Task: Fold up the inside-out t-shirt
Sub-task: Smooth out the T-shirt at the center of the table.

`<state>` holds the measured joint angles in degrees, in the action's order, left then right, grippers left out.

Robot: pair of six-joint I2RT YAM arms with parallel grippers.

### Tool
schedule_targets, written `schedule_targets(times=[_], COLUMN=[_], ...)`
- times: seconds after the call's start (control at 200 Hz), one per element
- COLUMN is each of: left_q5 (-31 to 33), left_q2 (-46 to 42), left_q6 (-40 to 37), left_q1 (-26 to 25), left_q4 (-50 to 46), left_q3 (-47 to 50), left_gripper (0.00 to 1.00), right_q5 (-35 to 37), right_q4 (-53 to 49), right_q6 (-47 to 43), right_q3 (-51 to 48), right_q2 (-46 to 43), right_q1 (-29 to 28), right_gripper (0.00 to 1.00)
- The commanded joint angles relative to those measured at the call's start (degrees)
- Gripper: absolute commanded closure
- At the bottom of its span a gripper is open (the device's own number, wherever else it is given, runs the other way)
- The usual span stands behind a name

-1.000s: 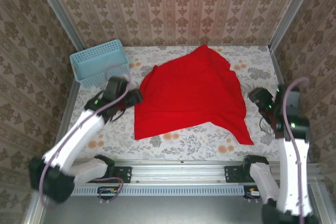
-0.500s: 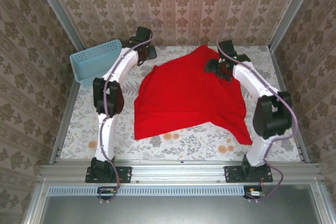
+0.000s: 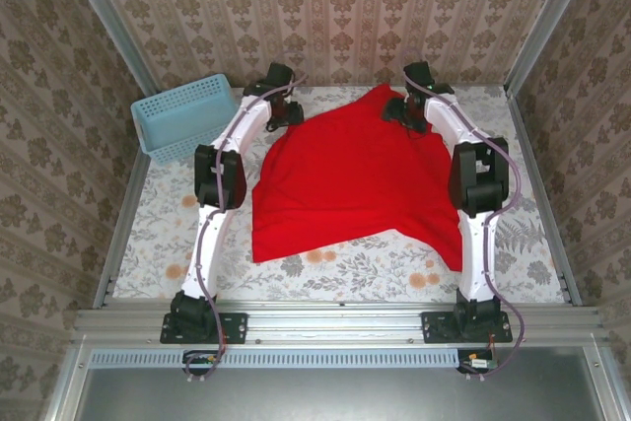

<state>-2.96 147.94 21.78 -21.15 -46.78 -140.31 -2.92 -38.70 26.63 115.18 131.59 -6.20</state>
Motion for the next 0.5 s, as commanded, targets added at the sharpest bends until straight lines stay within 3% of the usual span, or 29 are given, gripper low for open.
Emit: schedule_targets(times=[0.0, 0.155, 0.495], left_q5=[-0.77, -0.87, -3.24], left_q2=[1.45, 2.56, 5.3], left_q6=[-1.13, -0.96, 0.01], left_q1=[0.31, 0.93, 1.78], left_q4=[0.04, 0.16, -0.59], left_q3=[0.3, -0.19, -2.76], left_gripper=[0.6, 0.7, 0.82], right_q5=[-1.54, -1.28, -0.54], right_q4=[-4.9, -5.11, -1.75], right_q6=[-1.08, 3.6, 8.4], right_q3=[4.62, 2.41, -7.21], right_q2=[4.34, 5.36, 2.69], right_q1=[0.53, 2.9, 6.13], right_gripper=[0.26, 0.3, 0.37])
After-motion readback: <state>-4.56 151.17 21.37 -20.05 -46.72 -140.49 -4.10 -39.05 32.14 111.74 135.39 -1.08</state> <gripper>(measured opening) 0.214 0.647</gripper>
